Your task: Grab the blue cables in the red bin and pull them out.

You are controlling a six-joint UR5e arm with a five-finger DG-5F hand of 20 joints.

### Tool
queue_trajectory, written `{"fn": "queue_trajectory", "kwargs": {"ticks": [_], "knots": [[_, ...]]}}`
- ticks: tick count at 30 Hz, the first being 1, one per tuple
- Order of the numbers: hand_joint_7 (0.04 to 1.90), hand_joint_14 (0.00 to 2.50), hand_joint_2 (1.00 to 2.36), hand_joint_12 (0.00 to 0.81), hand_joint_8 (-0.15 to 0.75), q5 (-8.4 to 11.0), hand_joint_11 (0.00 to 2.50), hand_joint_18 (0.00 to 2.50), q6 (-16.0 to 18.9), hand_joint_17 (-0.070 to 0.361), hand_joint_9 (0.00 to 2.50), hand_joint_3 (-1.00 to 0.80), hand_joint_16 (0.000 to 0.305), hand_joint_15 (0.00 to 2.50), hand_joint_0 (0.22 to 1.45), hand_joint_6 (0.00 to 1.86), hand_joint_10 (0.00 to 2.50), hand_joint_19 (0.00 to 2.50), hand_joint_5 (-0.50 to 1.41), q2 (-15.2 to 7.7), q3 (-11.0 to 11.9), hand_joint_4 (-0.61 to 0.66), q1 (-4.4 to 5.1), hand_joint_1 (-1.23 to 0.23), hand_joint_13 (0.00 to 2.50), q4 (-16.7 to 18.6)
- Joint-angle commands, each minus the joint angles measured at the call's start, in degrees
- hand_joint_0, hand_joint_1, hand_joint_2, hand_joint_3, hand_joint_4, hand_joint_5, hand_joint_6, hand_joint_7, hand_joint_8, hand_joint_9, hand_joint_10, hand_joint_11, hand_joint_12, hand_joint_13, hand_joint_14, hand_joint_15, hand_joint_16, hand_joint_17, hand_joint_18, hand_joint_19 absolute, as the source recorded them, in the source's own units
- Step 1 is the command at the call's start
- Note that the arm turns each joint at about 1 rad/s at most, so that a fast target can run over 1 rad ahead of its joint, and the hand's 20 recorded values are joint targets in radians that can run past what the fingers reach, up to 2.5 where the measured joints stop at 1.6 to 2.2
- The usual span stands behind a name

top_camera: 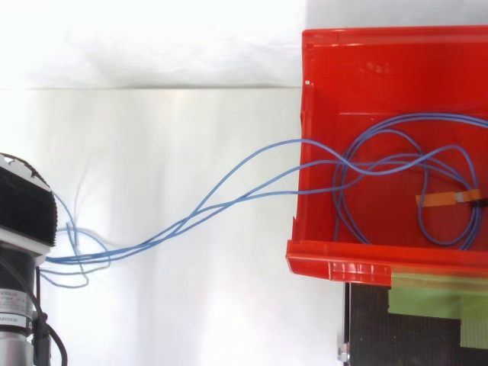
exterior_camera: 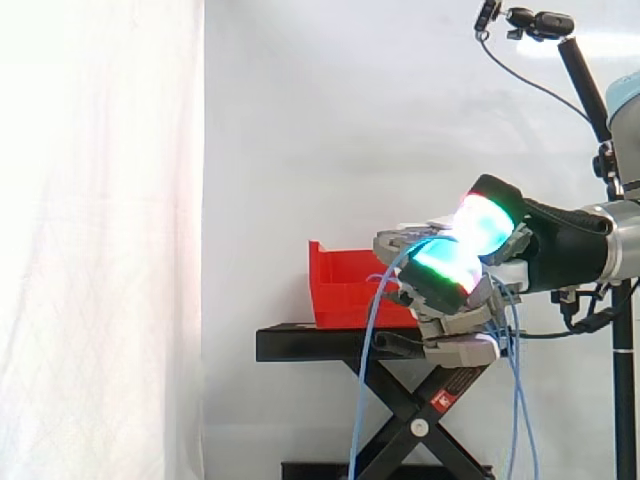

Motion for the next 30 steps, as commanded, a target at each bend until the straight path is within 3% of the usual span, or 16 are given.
{"fn": "queue_trajectory", "kwargs": {"ticks": [1,20,23,30], "knots": [[0.36,2.18,1.01,0.272,0.171,0.00,1.44,1.17,0.0,0.083,0.98,-0.55,0.037,1.13,1.10,1.64,0.95,1.24,0.38,0.0,0.0,-0.39,0.00,-1.01,1.08,0.0],[0.37,2.11,1.01,0.263,0.167,0.00,1.48,1.18,0.0,0.079,1.00,-0.55,0.035,1.17,1.11,1.63,0.90,1.26,0.38,0.0,0.0,-0.39,0.00,-1.01,1.11,0.0],[0.38,2.10,1.01,0.257,0.194,0.00,1.55,1.19,0.0,0.075,1.00,-0.55,0.033,1.17,1.11,1.63,1.00,1.31,0.38,0.0,0.0,-0.39,0.00,-1.01,1.12,0.1],[0.37,2.09,1.01,0.258,0.164,0.00,1.65,1.21,0.0,0.074,0.99,-0.54,0.033,1.20,1.11,1.63,1.14,1.31,0.38,0.0,0.0,-0.39,0.00,-1.01,1.14,0.0]]}}
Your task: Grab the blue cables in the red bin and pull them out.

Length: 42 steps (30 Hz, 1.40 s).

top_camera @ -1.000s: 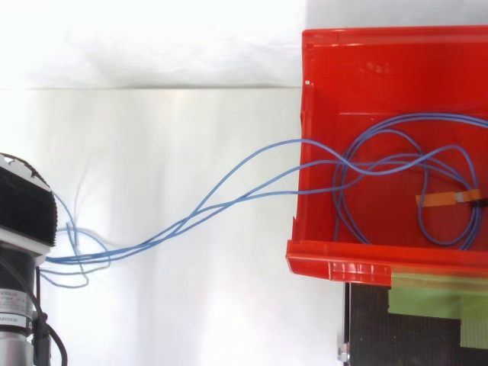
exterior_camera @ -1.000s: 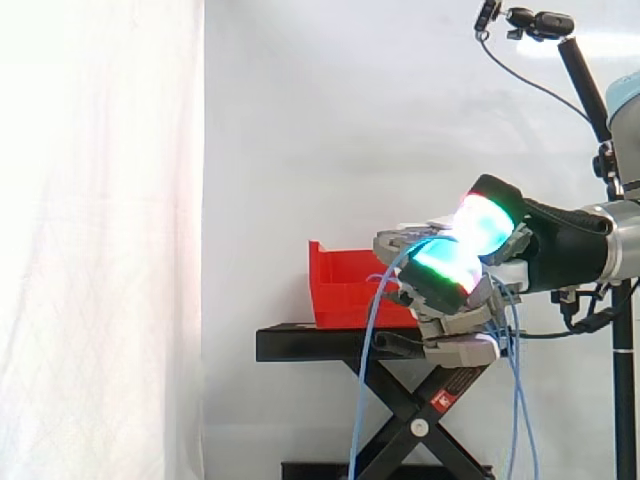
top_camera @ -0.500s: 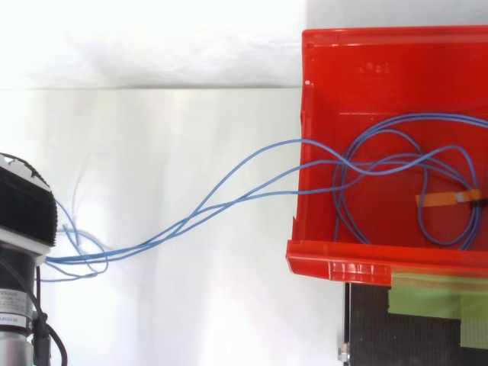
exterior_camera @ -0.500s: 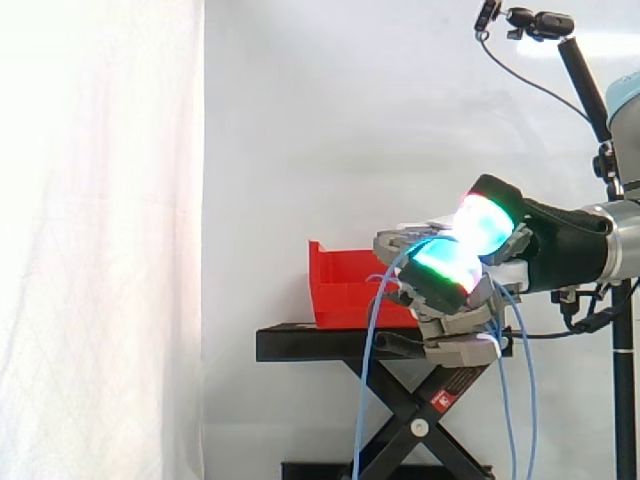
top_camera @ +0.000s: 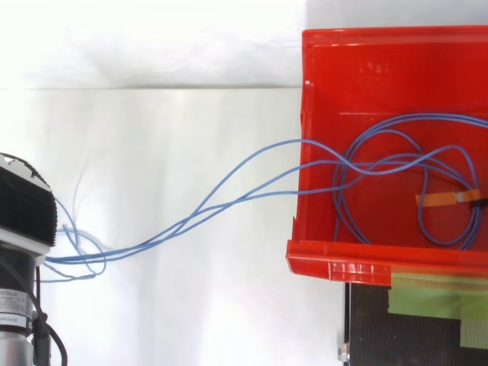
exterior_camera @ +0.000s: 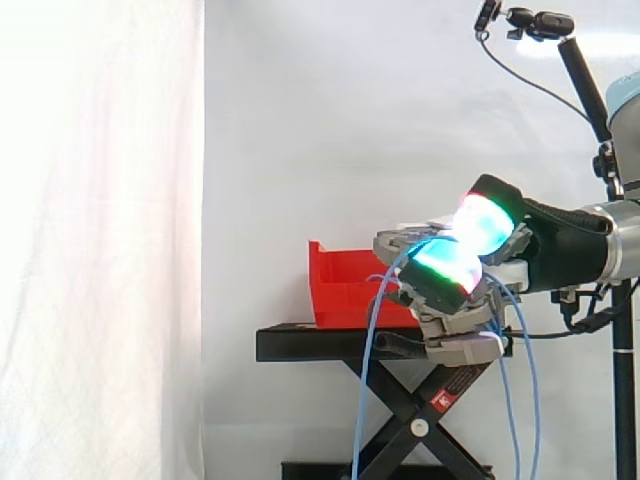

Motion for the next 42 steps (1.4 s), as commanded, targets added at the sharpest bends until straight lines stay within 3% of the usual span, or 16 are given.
{"fn": "queue_trajectory", "kwargs": {"ticks": [1,21,42], "knots": [[0.37,2.08,1.01,0.255,0.170,0.00,1.63,1.21,0.0,0.075,0.99,-0.54,0.033,1.20,1.11,1.63,1.14,1.31,0.38,0.0,0.0,-0.39,0.00,-1.01,1.14,0.0],[0.37,2.11,1.01,0.255,0.166,0.00,1.49,1.17,0.0,0.076,0.95,-0.54,0.034,1.18,1.10,1.63,1.17,1.28,0.39,0.0,0.0,-0.39,0.00,-1.01,1.11,0.0],[0.37,2.11,1.01,0.253,0.167,0.00,1.51,1.16,0.0,0.074,0.94,-0.53,0.033,1.16,1.10,1.63,1.16,1.28,0.39,0.0,0.0,-0.39,0.00,-1.01,1.11,0.0]]}}
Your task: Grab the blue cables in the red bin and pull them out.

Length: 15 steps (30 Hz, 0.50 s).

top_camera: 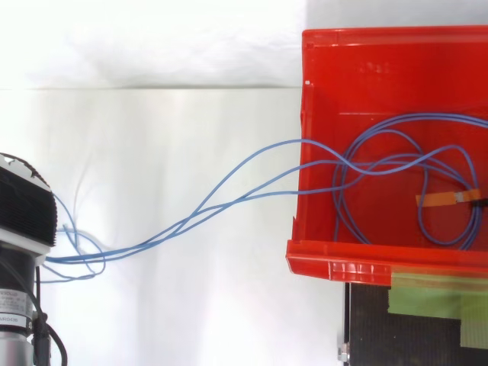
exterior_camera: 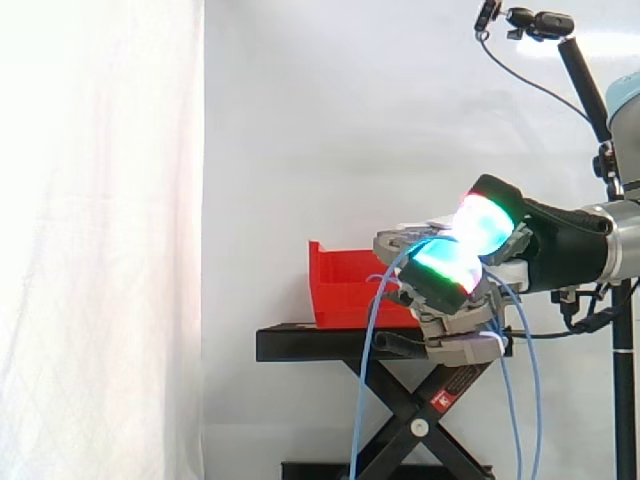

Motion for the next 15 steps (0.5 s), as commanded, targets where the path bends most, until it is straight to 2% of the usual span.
{"fn": "queue_trajectory", "kwargs": {"ticks": [1,15], "knots": [[0.38,2.10,1.01,0.260,0.173,0.00,1.51,1.16,0.0,0.075,0.94,-0.53,0.033,1.17,1.10,1.63,1.16,1.27,0.39,0.0,0.0,-0.39,0.00,-1.01,1.11,0.0],[0.37,2.10,1.01,0.265,0.176,0.00,1.51,1.17,0.0,0.073,0.93,-0.53,0.033,1.18,1.10,1.63,1.21,1.30,0.39,0.0,0.0,-0.39,0.00,-1.01,1.12,0.0]]}}
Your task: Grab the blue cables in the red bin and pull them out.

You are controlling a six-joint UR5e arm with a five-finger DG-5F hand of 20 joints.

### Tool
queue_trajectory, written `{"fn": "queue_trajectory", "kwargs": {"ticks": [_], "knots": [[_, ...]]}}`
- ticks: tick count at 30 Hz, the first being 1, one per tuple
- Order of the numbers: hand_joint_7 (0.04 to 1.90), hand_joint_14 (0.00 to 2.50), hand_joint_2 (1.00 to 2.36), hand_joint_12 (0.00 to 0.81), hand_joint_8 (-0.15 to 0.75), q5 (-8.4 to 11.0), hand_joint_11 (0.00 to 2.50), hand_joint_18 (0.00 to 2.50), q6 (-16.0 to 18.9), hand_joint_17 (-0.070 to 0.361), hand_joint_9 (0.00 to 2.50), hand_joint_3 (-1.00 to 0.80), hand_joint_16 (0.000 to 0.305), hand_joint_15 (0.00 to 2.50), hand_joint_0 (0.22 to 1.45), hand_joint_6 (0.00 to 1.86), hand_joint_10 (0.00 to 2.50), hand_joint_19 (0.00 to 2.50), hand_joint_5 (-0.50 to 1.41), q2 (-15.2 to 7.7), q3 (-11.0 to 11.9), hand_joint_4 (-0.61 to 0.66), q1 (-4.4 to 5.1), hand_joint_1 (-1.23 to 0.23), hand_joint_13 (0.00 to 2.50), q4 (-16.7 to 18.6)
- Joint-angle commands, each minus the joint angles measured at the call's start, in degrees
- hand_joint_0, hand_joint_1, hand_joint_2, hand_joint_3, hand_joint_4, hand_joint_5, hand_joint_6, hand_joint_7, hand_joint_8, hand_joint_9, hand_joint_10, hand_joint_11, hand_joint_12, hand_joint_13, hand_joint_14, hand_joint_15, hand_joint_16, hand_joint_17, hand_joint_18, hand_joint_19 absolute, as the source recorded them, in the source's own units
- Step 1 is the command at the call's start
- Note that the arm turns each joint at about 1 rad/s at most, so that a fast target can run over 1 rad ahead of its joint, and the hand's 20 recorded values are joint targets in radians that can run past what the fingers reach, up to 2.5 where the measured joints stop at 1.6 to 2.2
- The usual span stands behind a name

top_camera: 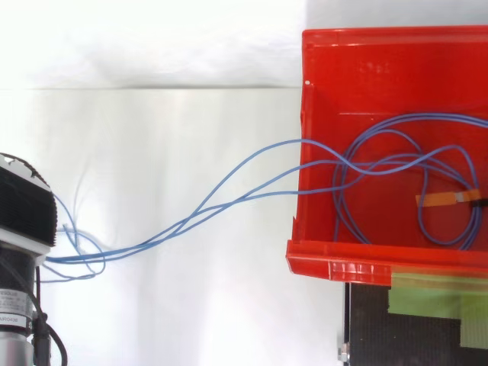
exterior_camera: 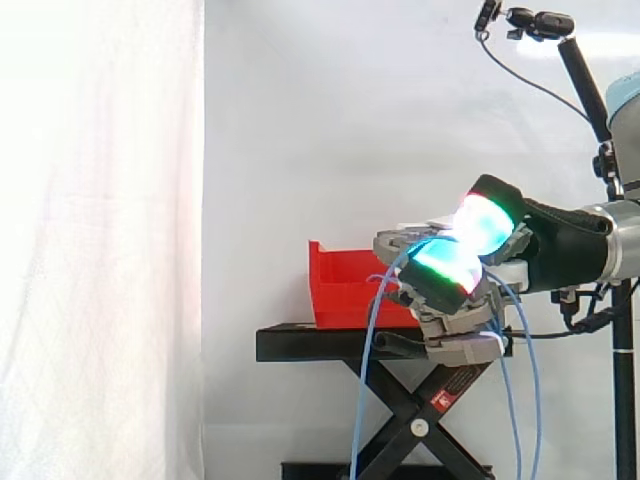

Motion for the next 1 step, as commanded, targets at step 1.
{"fn": "queue_trajectory", "kwargs": {"ticks": [1], "knots": [[0.38,2.09,1.01,0.257,0.176,0.00,1.51,1.17,0.0,0.073,0.93,-0.53,0.032,1.18,1.10,1.62,1.21,1.30,0.39,0.0,0.0,-0.39,0.00,-1.01,1.12,0.0]]}}
